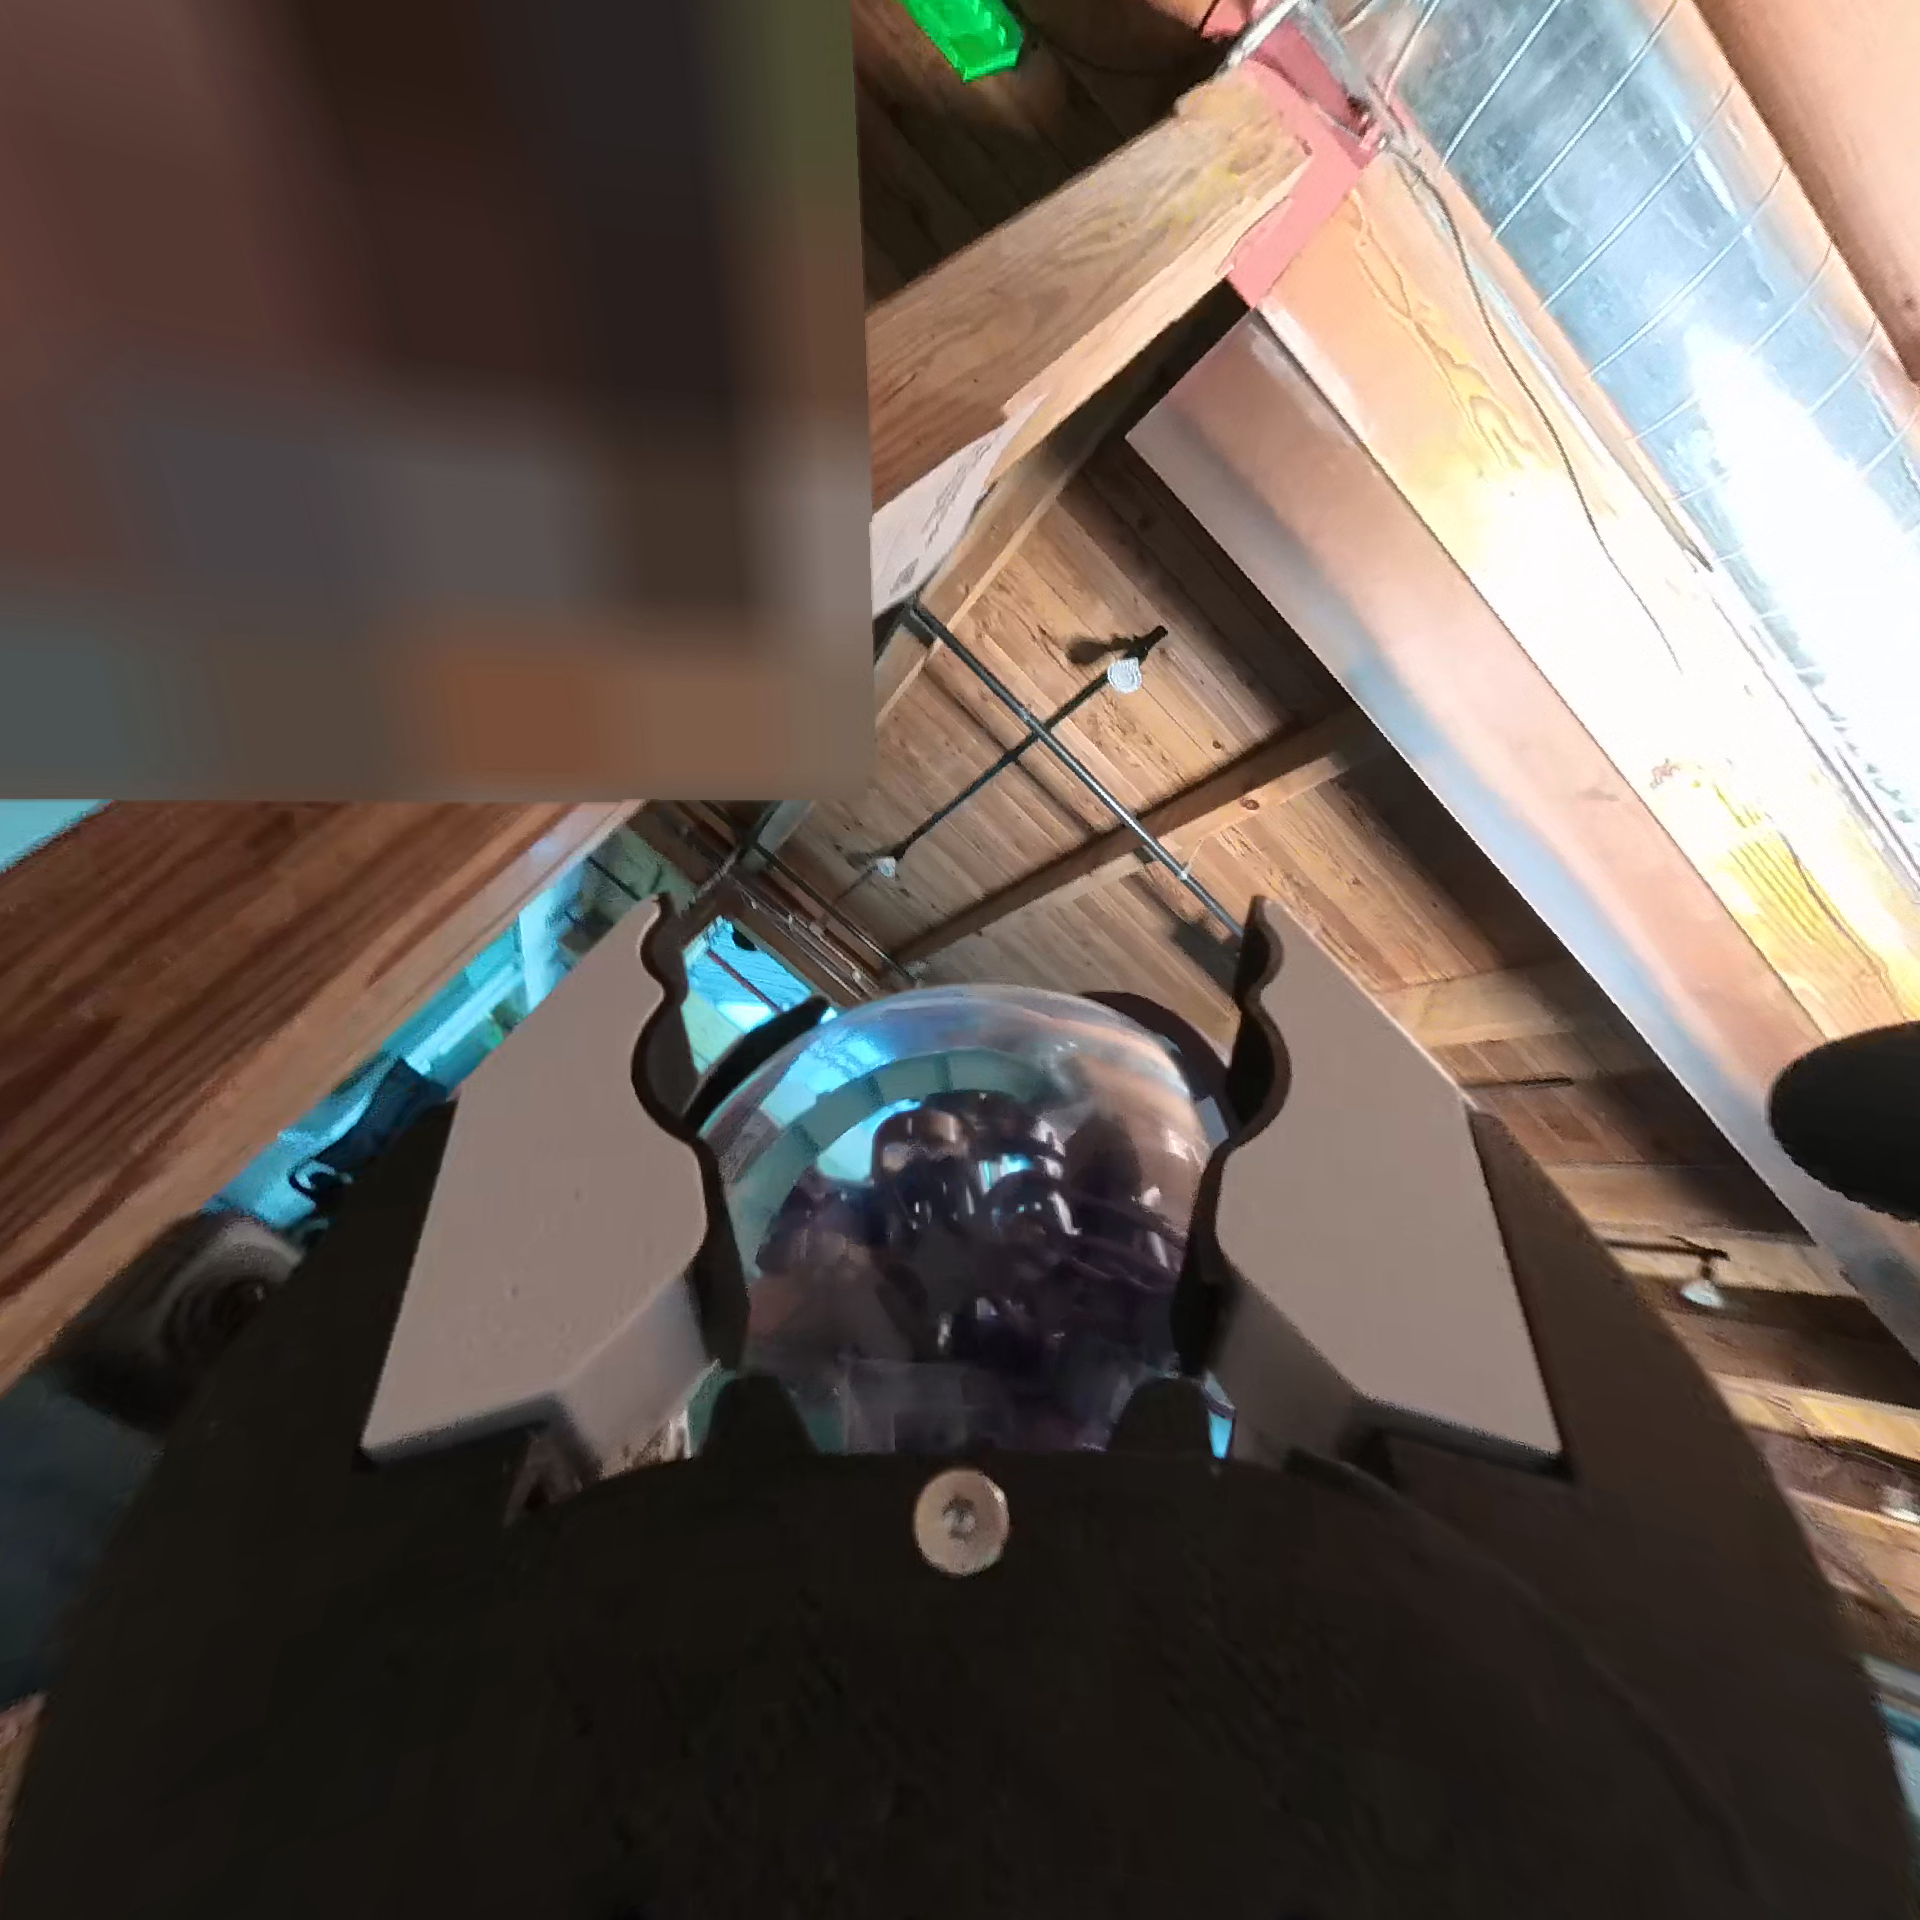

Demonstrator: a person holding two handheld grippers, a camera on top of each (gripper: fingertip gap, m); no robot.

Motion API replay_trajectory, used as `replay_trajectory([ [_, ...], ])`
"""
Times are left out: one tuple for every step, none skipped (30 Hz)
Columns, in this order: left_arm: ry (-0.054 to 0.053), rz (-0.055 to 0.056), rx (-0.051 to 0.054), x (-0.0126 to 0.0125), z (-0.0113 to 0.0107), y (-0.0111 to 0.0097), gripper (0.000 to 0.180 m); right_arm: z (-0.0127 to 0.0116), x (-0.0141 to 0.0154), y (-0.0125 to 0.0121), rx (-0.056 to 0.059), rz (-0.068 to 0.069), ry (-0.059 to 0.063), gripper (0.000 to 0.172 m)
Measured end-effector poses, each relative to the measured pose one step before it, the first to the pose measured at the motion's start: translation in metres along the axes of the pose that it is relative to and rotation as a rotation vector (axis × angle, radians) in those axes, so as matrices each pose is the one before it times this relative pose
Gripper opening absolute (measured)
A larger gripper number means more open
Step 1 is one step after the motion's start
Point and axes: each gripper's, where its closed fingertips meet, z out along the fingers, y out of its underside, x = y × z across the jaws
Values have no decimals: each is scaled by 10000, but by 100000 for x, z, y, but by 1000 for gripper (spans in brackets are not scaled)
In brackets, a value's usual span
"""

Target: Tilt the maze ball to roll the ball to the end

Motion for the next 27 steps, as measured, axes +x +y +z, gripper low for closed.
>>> replay_trajectory([
  [129,-226,-41,107,1,145,157,-85,189,622,-271,-110,74,107],
  [216,-254,-49,256,-29,225,157,-213,479,606,-186,164,193,111],
  [225,-226,-81,309,-39,311,157,-266,569,376,-42,367,227,113],
  [144,-159,-92,204,-42,330,157,-253,392,61,101,310,135,112],
  [11,-36,-50,47,-37,204,157,-191,137,-51,132,200,3,109],
  [-72,121,9,-27,-23,10,157,-79,-31,-183,147,117,-66,108],
  [-71,286,16,-17,25,-134,157,2,-203,-451,239,16,-120,106],
  [-67,448,11,-6,72,-294,157,81,-325,-592,267,-30,-140,103],
  [-80,501,71,-61,112,-506,157,129,-460,-685,282,-141,-179,101],
  [-71,493,136,-84,144,-692,157,146,-505,-620,222,-258,-182,99],
  [-1,483,71,-1,172,-580,157,153,-339,-502,147,-205,-122,98],
  [59,406,-35,94,188,-314,157,83,-86,-279,60,-115,-34,98],
  [123,140,-92,212,181,-41,157,-88,233,93,-71,-14,66,100],
  [253,-179,-157,384,170,258,157,-328,553,554,-208,113,165,104],
  [432,-364,-245,602,175,509,157,-570,899,859,-246,257,315,108],
  [563,-319,-284,804,165,576,157,-672,1189,754,-116,538,492,110],
  [484,-172,-277,735,156,510,157,-612,1018,298,123,614,415,112],
  [228,49,-206,394,118,317,157,-522,590,-123,317,413,181,108],
  [104,189,-68,205,91,-2,157,-369,433,-265,350,273,96,103],
  [102,119,-30,160,111,-111,157,-145,413,-135,203,244,89,102],
  [70,-10,-75,67,148,12,157,-29,306,23,28,141,76,104],
  [2,-57,-83,5,123,118,157,13,122,56,-39,-2,20,105],
  [-75,-47,-26,-43,53,102,157,18,-36,5,-33,-77,-7,105],
  [-105,-33,38,-47,1,72,157,50,-107,0,-39,-117,-9,104],
  [-109,-46,52,-67,-55,65,157,93,-116,12,-62,-119,8,103],
  [-139,-74,51,-149,-61,58,157,146,-233,-15,-71,-147,-25,103],
  [-200,-62,87,-278,-95,-38,157,217,-430,-99,-44,-197,-117,102],
])
